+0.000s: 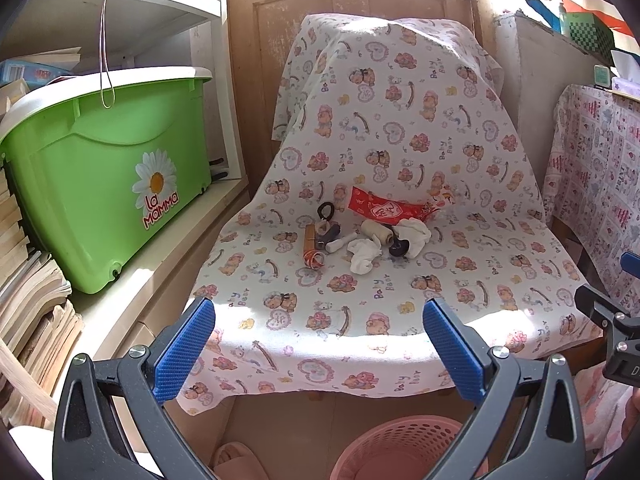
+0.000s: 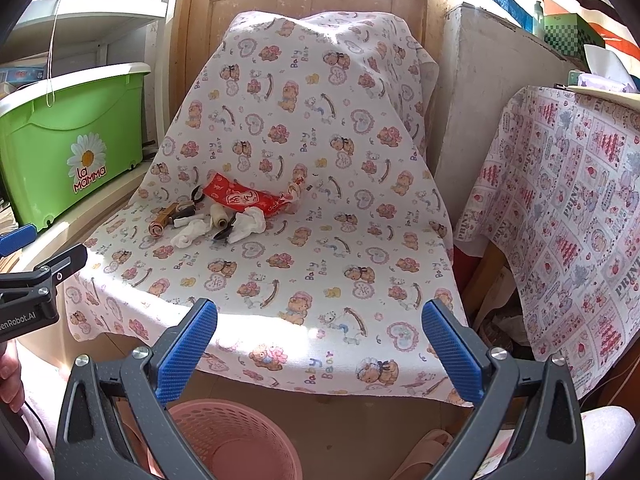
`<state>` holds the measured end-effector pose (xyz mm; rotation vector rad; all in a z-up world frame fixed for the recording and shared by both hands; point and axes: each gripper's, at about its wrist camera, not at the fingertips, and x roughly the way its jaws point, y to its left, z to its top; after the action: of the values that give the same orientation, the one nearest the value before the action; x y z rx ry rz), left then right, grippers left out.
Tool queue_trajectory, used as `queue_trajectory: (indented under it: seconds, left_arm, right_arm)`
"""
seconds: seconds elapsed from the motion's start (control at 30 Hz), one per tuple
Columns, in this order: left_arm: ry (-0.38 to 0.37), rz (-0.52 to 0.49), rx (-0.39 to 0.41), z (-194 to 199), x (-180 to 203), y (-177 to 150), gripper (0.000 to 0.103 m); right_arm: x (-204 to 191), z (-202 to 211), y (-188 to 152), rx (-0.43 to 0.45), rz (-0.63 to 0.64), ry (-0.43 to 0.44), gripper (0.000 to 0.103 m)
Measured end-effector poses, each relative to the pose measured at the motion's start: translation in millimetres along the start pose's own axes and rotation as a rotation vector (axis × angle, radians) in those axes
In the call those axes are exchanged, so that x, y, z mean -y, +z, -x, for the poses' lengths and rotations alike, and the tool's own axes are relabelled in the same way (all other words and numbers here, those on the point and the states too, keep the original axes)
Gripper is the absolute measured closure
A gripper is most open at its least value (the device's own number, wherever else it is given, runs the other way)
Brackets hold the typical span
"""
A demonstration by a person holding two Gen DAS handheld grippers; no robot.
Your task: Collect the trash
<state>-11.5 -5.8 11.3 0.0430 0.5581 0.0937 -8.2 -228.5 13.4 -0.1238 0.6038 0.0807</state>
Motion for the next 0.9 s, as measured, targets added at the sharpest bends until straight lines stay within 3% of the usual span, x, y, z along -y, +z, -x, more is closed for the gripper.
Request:
queue_trajectory:
  seconds: [0.57,0.77,0.83,0.9]
  left_arm:
    - [-0.011,-0.005,-0.003,-1.0,1.8,-1.8,0.0]
    - [0.003,-0.047,-0.074,-14.5,6.4,-7.7,0.001]
    - [-0.029,-0.034,-0.136,-25.2,5.6,-12.4,0.005]
    - [-0.076,0.026,-0.186,-35.2,-0.5,-16.9,0.029]
  right_arm:
    - [3.1,0.1,1.4,-0.01,-0.018,0.01,0.0]
    - [-0.3,-4.8,0.5,-0.061,0.003,0.046,0.0]
    - [-3.0,-8.4,0.1,-0.077,0.018,0.059,0.002]
    - [-4.6,-10.4,1.6,-0.085,0.026,0.08,0.014]
